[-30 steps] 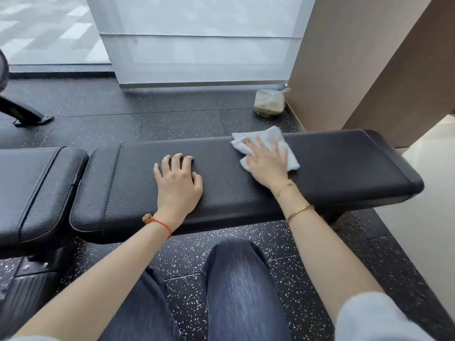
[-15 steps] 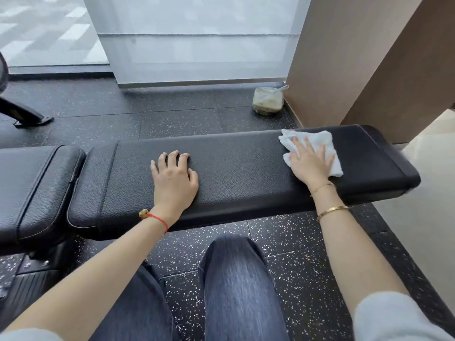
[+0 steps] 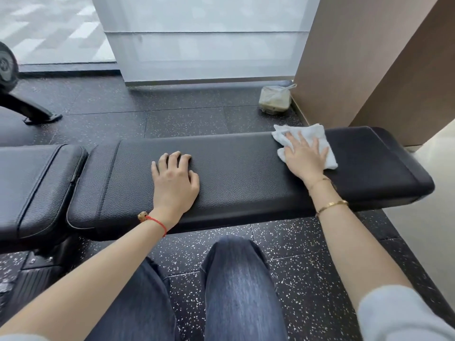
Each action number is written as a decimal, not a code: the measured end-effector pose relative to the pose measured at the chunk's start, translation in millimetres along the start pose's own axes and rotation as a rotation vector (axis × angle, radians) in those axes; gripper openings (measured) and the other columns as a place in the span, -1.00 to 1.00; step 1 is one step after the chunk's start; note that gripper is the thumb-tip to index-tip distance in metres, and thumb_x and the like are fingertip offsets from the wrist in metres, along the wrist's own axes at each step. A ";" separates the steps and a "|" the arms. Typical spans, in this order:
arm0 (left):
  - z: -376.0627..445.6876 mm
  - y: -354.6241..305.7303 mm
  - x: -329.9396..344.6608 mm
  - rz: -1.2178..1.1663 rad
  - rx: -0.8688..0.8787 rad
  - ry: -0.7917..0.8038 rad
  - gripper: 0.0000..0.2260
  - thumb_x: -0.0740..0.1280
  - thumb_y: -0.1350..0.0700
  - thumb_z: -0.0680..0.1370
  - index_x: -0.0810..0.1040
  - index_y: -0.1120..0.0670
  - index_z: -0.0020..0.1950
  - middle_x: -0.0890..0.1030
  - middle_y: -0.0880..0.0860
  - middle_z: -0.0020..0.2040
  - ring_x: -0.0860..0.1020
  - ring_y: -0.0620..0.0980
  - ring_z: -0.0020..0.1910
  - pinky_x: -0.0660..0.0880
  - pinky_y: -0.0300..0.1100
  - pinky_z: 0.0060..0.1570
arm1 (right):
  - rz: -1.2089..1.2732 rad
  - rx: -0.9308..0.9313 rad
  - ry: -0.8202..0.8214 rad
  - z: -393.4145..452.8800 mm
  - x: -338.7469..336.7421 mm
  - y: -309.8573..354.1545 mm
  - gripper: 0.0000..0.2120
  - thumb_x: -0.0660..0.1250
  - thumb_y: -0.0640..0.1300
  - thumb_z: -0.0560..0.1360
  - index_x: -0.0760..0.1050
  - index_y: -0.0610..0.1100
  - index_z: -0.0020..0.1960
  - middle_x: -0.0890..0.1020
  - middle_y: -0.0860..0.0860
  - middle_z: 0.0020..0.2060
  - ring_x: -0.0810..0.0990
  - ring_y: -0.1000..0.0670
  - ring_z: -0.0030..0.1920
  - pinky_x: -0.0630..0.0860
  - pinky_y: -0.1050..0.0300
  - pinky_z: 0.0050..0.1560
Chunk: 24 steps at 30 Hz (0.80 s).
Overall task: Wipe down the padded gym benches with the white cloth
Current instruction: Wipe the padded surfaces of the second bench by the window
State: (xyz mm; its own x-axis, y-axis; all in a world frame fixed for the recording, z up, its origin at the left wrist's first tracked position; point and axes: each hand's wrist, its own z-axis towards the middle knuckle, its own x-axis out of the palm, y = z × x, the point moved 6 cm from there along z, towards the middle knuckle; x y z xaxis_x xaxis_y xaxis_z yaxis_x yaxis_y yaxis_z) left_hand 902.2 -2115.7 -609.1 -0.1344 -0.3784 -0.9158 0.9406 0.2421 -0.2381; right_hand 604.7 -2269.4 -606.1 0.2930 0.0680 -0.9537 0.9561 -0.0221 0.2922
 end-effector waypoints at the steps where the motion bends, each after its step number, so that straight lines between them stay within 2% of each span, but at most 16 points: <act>1: 0.2 0.0 -0.5 -0.003 -0.002 0.001 -0.64 0.22 0.07 0.52 0.48 0.08 0.30 0.49 0.12 0.33 0.35 0.22 0.37 0.23 0.24 0.39 | 0.004 -0.026 0.024 7.6 5.7 18.6 -0.50 -0.02 0.07 0.65 0.06 0.24 0.57 0.08 0.15 0.59 -0.08 -0.19 0.59 -0.22 -0.30 0.50; 6: 1.4 -0.5 -3.8 -0.018 -0.009 0.019 -0.65 0.22 0.05 0.52 0.47 0.04 0.30 0.47 0.08 0.33 0.33 0.17 0.38 0.21 0.20 0.41 | -0.074 -0.410 0.097 -28.6 39.1 125.6 -0.50 0.02 0.06 0.63 0.09 0.24 0.56 0.11 0.18 0.58 -0.04 -0.20 0.58 -0.17 -0.32 0.50; 10: 0.7 -0.7 -5.4 -0.024 0.003 0.023 -0.65 0.22 0.05 0.53 0.48 0.05 0.31 0.47 0.08 0.35 0.33 0.16 0.38 0.20 0.18 0.41 | -0.029 -0.538 0.058 -82.5 42.1 113.6 -0.53 0.03 0.08 0.65 0.09 0.29 0.54 0.13 0.23 0.57 -0.07 -0.12 0.60 -0.25 -0.23 0.53; 13: 0.2 -2.3 -5.0 -0.005 0.013 0.034 -0.64 0.23 0.07 0.54 0.48 0.08 0.33 0.47 0.11 0.37 0.34 0.19 0.39 0.20 0.19 0.42 | -0.019 -0.468 0.030 -85.9 29.1 55.0 -0.54 0.02 0.08 0.64 0.11 0.32 0.52 0.15 0.24 0.56 -0.04 -0.10 0.59 -0.21 -0.19 0.53; 17: -0.4 -8.0 -0.7 0.067 0.004 0.076 -0.63 0.21 0.10 0.56 0.45 0.10 0.37 0.45 0.14 0.39 0.35 0.19 0.39 0.18 0.24 0.41 | -0.047 -0.121 -0.023 -46.6 -5.6 -36.3 -0.53 0.00 0.07 0.64 0.10 0.29 0.54 0.12 0.18 0.58 -0.02 -0.12 0.58 -0.15 -0.22 0.53; 19: -0.4 -23.6 1.3 0.039 0.006 0.086 -0.65 0.20 0.09 0.56 0.46 0.09 0.34 0.47 0.13 0.36 0.36 0.19 0.36 0.20 0.26 0.40 | -0.023 -0.001 -0.038 -34.0 -15.2 -56.5 -0.52 -0.01 0.06 0.65 0.10 0.25 0.56 0.12 0.16 0.59 -0.03 -0.13 0.58 -0.16 -0.23 0.53; 21: -0.6 -50.1 5.6 -0.018 0.041 0.100 -0.66 0.18 0.05 0.57 0.46 0.07 0.33 0.46 0.10 0.36 0.36 0.17 0.36 0.19 0.25 0.41 | 0.006 0.006 -0.043 -35.6 -12.0 -53.5 -0.52 -0.02 0.05 0.65 0.09 0.25 0.56 0.11 0.17 0.58 -0.06 -0.12 0.59 -0.19 -0.25 0.53; 24: -2.1 -90.7 20.0 -0.042 0.095 0.146 -0.61 0.15 0.02 0.58 0.39 0.04 0.40 0.39 0.10 0.42 0.29 0.17 0.42 0.14 0.27 0.44 | 0.005 -0.174 -0.059 -63.8 -2.2 -42.3 -0.52 0.00 0.04 0.63 0.13 0.29 0.53 0.17 0.24 0.55 -0.02 -0.06 0.57 -0.16 -0.25 0.50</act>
State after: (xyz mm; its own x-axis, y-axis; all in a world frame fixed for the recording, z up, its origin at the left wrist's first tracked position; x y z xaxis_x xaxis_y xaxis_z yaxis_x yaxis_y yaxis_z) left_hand 813.6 -2143.4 -606.5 -0.2111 -0.2514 -0.9446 0.9576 0.1405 -0.2514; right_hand 563.7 -2205.0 -611.9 0.3023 0.0091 -0.9532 0.9418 0.1513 0.3002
